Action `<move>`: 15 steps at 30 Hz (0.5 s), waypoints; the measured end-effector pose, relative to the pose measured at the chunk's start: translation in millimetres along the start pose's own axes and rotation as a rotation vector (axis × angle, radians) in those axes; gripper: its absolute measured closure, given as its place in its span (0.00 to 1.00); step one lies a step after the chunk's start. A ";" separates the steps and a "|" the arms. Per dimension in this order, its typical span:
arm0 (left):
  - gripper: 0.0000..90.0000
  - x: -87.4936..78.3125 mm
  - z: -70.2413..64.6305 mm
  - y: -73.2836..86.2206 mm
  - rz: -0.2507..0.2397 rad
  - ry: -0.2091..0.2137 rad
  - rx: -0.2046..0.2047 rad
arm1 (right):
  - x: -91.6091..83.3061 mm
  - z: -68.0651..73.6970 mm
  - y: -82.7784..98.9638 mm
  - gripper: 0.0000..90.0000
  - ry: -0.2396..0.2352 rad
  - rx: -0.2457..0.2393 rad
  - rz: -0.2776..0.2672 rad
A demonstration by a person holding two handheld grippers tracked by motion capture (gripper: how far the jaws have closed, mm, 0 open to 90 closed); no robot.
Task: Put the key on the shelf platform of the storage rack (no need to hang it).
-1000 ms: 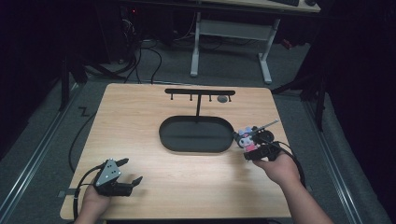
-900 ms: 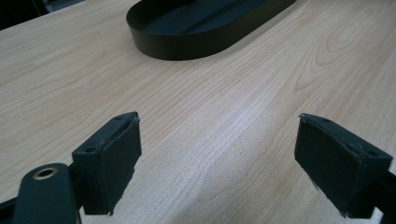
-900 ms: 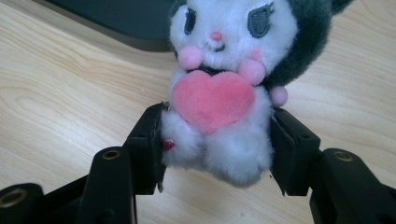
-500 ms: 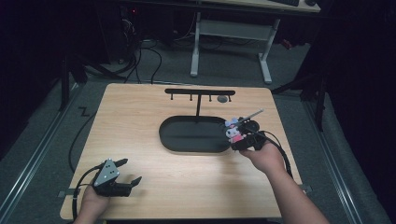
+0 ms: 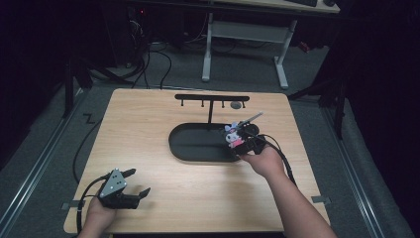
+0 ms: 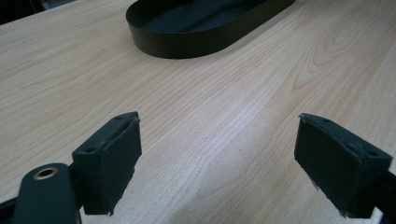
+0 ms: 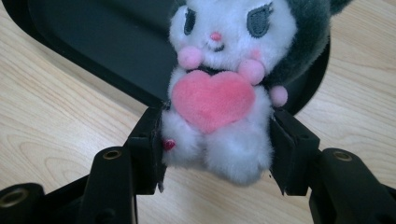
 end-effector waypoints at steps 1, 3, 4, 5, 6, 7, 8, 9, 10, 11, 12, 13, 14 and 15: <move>0.17 0.1 -0.3 0.1 0.001 0.002 0.001 | 1.2 0.4 -1.4 0.50 0.001 -0.005 0.004; 0.17 0.2 -0.6 0.0 0.000 0.004 0.000 | 3.8 2.5 -5.4 0.50 -0.006 0.005 0.001; 0.17 0.1 -0.7 -0.1 0.000 0.004 0.001 | 4.9 2.8 -6.9 0.50 -0.007 0.006 0.003; 0.17 0.0 -0.4 0.0 0.000 0.002 0.002 | 6.4 3.8 -8.9 0.50 -0.009 0.009 -0.002; 0.17 -0.1 -0.1 0.0 0.000 0.002 0.001 | 7.9 4.3 -10.3 0.51 -0.011 0.007 -0.001; 0.17 -0.2 0.2 0.1 0.002 0.002 0.000 | 9.7 5.2 -11.5 0.51 -0.011 0.010 0.002; 0.17 -0.3 0.5 0.2 0.002 0.002 0.000 | 11.8 5.9 -12.6 0.50 -0.014 0.013 0.002; 0.17 -0.5 0.6 0.3 0.004 0.004 0.001 | 14.1 5.6 -13.7 0.51 -0.015 0.005 0.006; 0.17 -0.5 0.6 0.3 0.004 0.005 0.002 | 16.7 5.8 -14.2 0.51 -0.016 0.006 0.015; 0.17 -0.6 0.5 0.4 0.005 0.006 0.003 | 19.6 5.9 -15.4 0.51 -0.015 0.010 0.016; 0.17 -0.5 0.5 0.3 0.003 0.004 0.005 | 22.0 6.3 -16.6 0.51 -0.018 0.011 0.019; 0.17 -0.5 0.2 0.5 0.004 0.005 0.004 | 23.9 6.7 -18.1 0.51 -0.017 0.005 0.019; 0.17 -0.4 0.3 0.6 0.005 0.005 0.003 | 25.7 8.0 -19.8 0.51 -0.019 0.008 0.016; 0.17 -0.4 0.5 0.6 0.005 0.003 0.003 | 26.7 9.5 -21.4 0.51 -0.018 0.017 0.016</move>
Point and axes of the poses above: each handheld gripper's, and its own axes: x roughly forward along the jaws, y roughly out of its underside, z roughly to its left, the point moved 9 cm from there along x, roughly forward along the jaws, and after that the axes turned 2 degrees about -y, right-handed, at the moved point
